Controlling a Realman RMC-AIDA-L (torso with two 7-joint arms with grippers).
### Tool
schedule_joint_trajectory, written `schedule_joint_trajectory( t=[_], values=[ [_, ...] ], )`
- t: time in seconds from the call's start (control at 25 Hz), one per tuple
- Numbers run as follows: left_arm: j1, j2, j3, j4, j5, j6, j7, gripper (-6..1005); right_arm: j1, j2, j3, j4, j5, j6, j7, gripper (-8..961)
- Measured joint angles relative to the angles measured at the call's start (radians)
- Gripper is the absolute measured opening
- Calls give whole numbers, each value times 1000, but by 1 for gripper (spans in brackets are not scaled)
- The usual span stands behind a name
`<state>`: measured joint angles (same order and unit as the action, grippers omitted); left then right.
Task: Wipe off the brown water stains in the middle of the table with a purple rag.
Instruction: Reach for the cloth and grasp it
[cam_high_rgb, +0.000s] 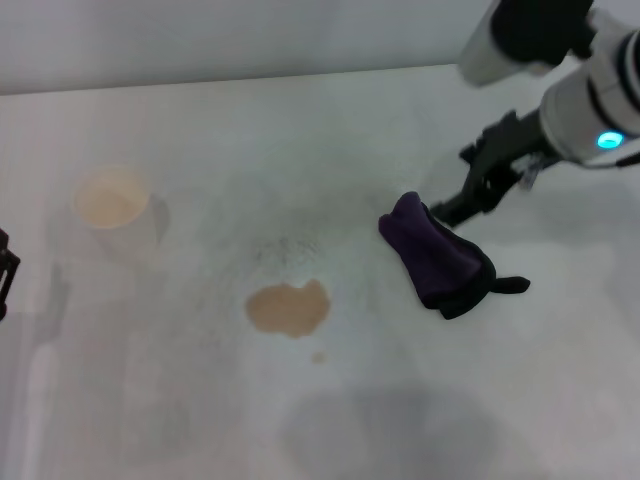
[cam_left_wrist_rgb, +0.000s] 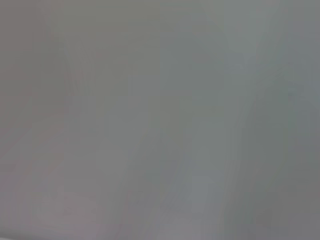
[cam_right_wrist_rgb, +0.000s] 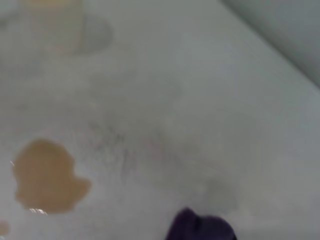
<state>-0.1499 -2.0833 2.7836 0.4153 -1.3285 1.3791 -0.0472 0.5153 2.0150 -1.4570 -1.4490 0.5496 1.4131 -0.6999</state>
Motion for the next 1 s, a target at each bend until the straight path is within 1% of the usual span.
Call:
schedule_joint_trajectory(
  t=[0.12,0.28,0.36,0.56,0.72,1.0],
  values=[
    [-8,0,-13,-5,-1,1,0,891,-4,2,-80,6,-31,-6,47,864],
    [-25,0,-23,-9,-1,2,0,891,-2,4,-165,75,-31,-71,71,855],
    [-29,0,-25,-13,-1,2,0,891,3,5,-185,103,-34,-100,75,849],
    [-30,0,-24,-17,-1,2,0,892,8,5,-192,147,-33,-152,77,660],
    [-30,1,-21,-17,-1,-1,-2,892,21,6,-193,194,-35,-183,80,639],
    [-28,1,-19,-16,-1,0,-3,892,67,7,-189,286,-30,-186,86,589]
  ],
)
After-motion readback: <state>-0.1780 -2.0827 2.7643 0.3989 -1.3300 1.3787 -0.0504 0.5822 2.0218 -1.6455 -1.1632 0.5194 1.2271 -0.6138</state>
